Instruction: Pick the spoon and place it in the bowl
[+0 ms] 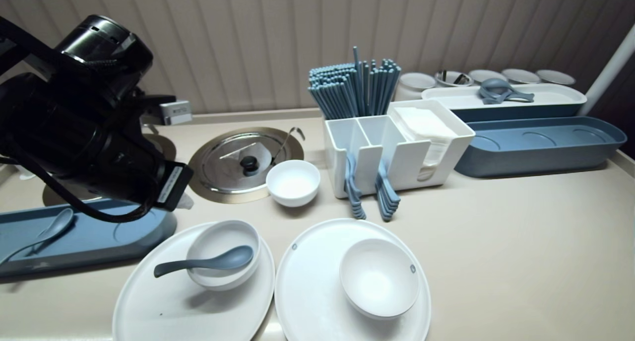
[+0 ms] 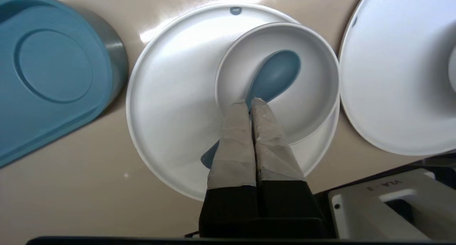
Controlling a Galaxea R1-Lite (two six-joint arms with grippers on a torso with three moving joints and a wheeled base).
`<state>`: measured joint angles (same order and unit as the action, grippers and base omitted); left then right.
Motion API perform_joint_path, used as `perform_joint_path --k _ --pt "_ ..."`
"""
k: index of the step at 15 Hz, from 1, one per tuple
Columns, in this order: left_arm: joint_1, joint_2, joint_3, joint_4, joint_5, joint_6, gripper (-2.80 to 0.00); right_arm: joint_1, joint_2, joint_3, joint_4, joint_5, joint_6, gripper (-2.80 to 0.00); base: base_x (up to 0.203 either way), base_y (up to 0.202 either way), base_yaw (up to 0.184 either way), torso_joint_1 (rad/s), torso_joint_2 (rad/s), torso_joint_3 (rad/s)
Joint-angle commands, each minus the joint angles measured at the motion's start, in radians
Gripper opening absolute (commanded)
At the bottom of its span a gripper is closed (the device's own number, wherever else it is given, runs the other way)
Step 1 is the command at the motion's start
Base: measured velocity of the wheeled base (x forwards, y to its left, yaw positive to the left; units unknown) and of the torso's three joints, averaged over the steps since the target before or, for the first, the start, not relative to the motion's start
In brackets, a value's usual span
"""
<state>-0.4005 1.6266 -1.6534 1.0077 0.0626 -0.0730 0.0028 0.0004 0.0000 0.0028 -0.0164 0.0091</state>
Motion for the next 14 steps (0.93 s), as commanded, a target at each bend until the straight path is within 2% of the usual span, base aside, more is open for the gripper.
perform_joint_path --k 1,5,14 --pt "0.018 -0.002 -0.003 0.005 0.002 0.001 -2.8 0.0 0.001 0.0 -0.001 0.0 0.0 -2.8 0.0 0.0 0.0 0.0 0.0 0.0" --pt "0.083 -0.016 -0.025 0.006 -0.001 0.001 -2.8 0.0 0.001 0.0 -0.001 0.0 0.002 -2.8 0.0 0.0 0.0 0.0 0.0 0.0" --pt "0.1 -0.014 -0.018 0.008 0.002 0.002 -2.8 0.0 0.001 0.0 -0.001 0.0 0.003 -2.8 0.0 0.0 0.0 0.0 0.0 0.0"
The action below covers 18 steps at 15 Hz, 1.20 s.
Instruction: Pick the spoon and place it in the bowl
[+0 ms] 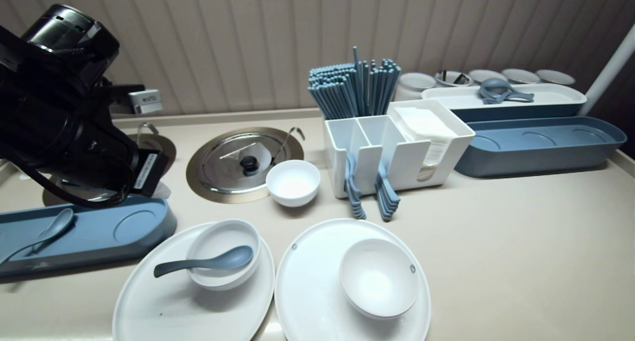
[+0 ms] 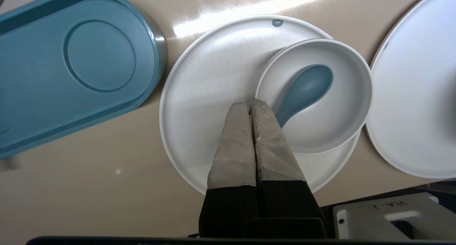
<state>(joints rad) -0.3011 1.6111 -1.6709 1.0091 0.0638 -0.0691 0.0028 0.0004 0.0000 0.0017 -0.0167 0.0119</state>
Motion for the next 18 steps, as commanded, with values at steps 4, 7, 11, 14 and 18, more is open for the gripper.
perform_joint_path --k 4,7,11,14,18 --pt "0.002 0.003 0.008 0.006 0.002 0.0 -2.8 0.0 0.001 0.0 0.0 0.0 0.0 -2.8 0.0 0.0 0.0 0.0 0.0 0.0" --pt "0.002 0.003 0.008 0.009 0.008 0.0 -2.8 0.0 0.001 0.0 0.001 0.0 -0.001 -2.8 0.0 0.0 0.0 0.0 0.0 0.0" --pt "0.002 0.004 0.005 0.007 0.008 -0.003 -2.8 0.0 0.001 0.0 0.001 0.0 -0.001 -2.8 -0.166 0.0 0.0 -0.002 0.0 0.003" --pt "0.005 0.006 0.008 0.005 0.007 -0.008 -2.8 0.0 0.001 0.0 0.001 0.0 -0.001 -2.8 -0.041 0.0 -0.002 -0.006 0.0 0.001" --pt "0.008 0.003 -0.001 0.005 0.008 -0.029 -2.8 0.0 0.001 0.0 0.001 0.0 -0.001 -2.8 -0.001 0.018 0.001 0.0 0.0 0.001"
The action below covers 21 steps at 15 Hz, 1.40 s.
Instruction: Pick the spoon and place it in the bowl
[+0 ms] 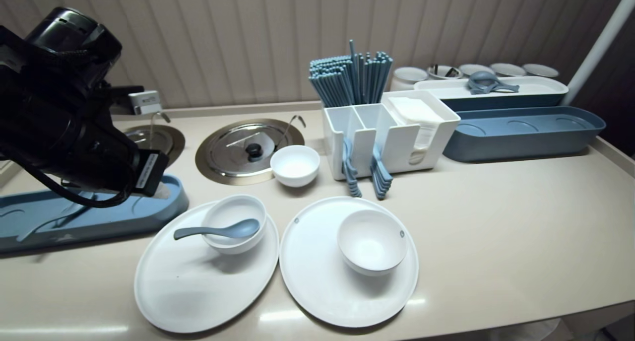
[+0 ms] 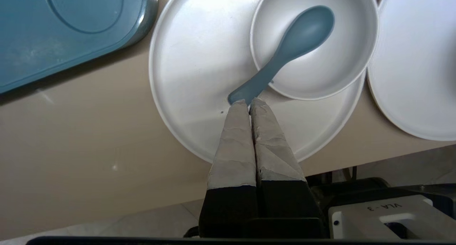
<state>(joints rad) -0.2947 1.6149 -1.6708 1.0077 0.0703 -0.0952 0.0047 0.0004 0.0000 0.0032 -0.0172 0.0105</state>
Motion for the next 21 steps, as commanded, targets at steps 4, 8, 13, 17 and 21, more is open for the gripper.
perform_joint_path --k 4,8,13,17,21 --pt "0.009 -0.004 -0.001 0.008 0.003 -0.003 -2.8 -0.002 0.001 0.0 0.0 0.0 0.0 -2.8 0.0 0.171 -0.002 0.0 0.0 0.002" --pt "0.034 -0.033 0.003 0.014 0.011 0.003 -2.8 -0.002 0.001 0.0 0.0 0.0 0.0 -2.8 0.0 0.196 -0.001 0.003 0.0 0.0" --pt "0.038 -0.023 0.006 0.014 0.013 0.003 -2.8 -0.002 0.001 0.0 0.0 0.0 0.0 -2.8 0.0 0.198 -0.001 0.003 0.0 0.0" --pt "0.042 -0.015 0.014 0.014 0.014 0.012 -2.8 -0.002 0.001 0.0 0.0 0.0 -0.001 -2.8 0.0 0.197 -0.003 0.002 0.0 0.004" --pt "0.045 0.036 -0.001 0.004 0.016 0.01 -2.8 -0.002 0.001 0.0 0.0 0.0 -0.001 -2.8 0.0 0.18 0.001 0.004 0.0 0.0"
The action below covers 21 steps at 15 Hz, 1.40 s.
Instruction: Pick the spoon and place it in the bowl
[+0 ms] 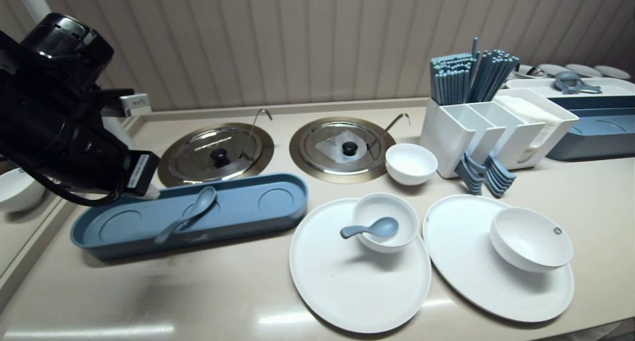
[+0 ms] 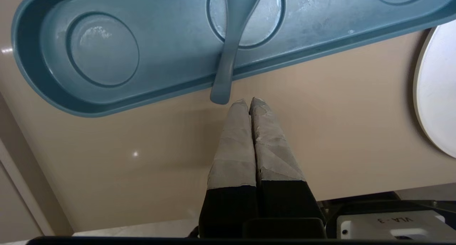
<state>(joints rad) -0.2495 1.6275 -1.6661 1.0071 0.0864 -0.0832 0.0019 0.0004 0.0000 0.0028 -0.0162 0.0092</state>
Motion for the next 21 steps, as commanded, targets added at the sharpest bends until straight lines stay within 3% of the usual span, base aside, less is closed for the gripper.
perform_joint_path --k 1,5,9,14,15,16,21 --pt "-0.001 0.029 -0.01 -0.006 0.0 -0.001 -2.8 0.001 0.001 0.0 0.0 -0.001 0.0 -2.8 0.0 0.08 0.011 0.002 0.0 0.002" --pt "0.018 0.065 0.008 -0.041 0.002 0.008 -2.8 0.001 0.001 0.0 0.0 -0.001 0.001 -2.8 0.0 0.0 0.0 0.0 0.0 0.0" --pt "0.028 0.13 0.015 -0.044 0.083 0.027 -2.8 0.001 0.001 0.0 0.0 -0.001 0.0 -2.8 0.0 0.0 0.0 0.0 0.0 0.0" --pt "0.028 0.166 0.012 -0.044 0.078 0.027 -2.8 0.001 0.001 0.0 0.0 -0.001 0.002 -2.8 0.0 0.0 0.0 0.0 0.0 0.0" --pt "0.027 0.163 0.017 -0.042 0.078 0.027 -0.99 0.001 0.001 0.0 0.0 -0.001 0.002 -2.8 0.0 0.0 0.0 0.0 0.0 0.0" --pt "0.027 0.16 0.011 -0.044 0.073 0.025 0.0 0.001 0.001 0.0 0.0 -0.001 0.002 -2.8 0.0 0.0 0.0 0.0 0.0 0.0" --pt "0.026 0.159 0.012 -0.041 0.049 0.033 0.0 0.001 0.001 0.0 0.0 -0.001 0.002 -2.8 0.0 0.0 0.0 0.0 0.0 0.0"
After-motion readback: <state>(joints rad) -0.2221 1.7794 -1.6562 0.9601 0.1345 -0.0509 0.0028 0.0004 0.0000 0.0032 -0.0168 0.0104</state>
